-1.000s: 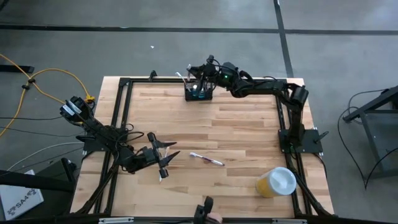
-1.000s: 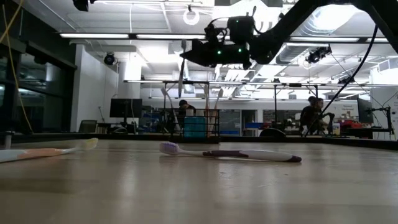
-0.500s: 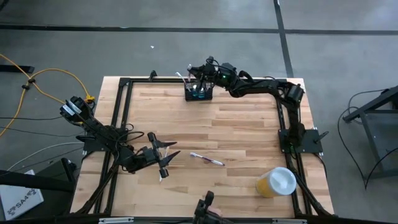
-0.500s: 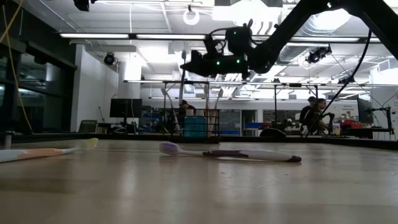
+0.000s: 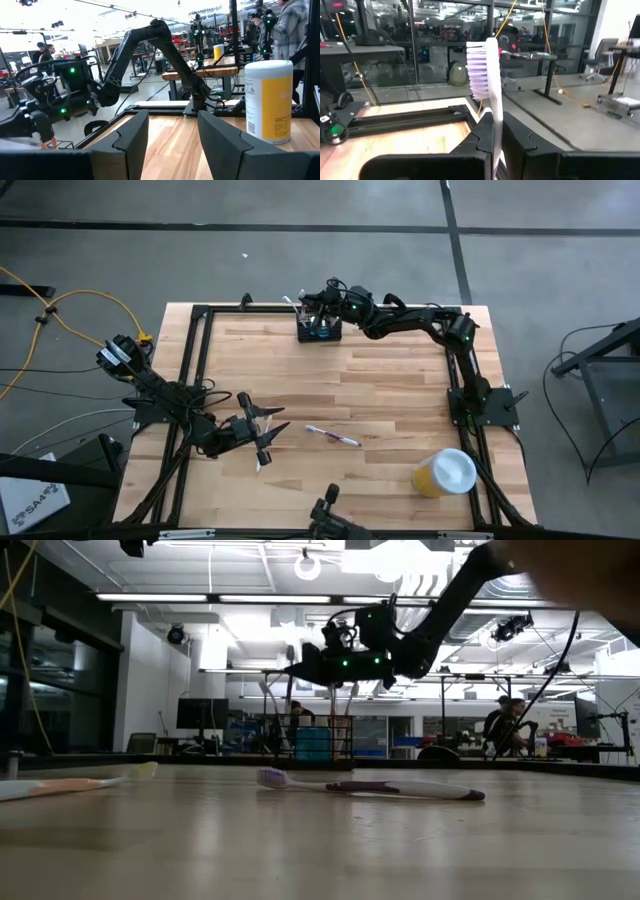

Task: Pick & Place toothbrushing station
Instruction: Put the left purple toothbrush into the wire organizer

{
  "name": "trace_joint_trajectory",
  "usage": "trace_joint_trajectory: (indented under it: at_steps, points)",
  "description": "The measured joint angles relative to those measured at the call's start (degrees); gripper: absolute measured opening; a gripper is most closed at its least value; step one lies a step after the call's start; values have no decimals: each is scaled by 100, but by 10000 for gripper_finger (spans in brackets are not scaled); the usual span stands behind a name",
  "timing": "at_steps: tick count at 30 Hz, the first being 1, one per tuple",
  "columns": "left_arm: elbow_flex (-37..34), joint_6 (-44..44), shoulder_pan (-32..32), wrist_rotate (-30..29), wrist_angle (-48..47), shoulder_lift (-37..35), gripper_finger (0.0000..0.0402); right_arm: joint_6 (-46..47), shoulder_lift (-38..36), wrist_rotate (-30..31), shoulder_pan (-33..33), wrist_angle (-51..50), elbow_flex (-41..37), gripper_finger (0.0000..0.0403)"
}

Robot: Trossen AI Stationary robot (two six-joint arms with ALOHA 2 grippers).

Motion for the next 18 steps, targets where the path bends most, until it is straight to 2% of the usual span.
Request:
trace_joint_trajectory:
  at_steps: [18]
  points:
    - [0, 12, 0, 0, 0, 0, 168, 265, 193, -119, -83, -471, 288, 8]
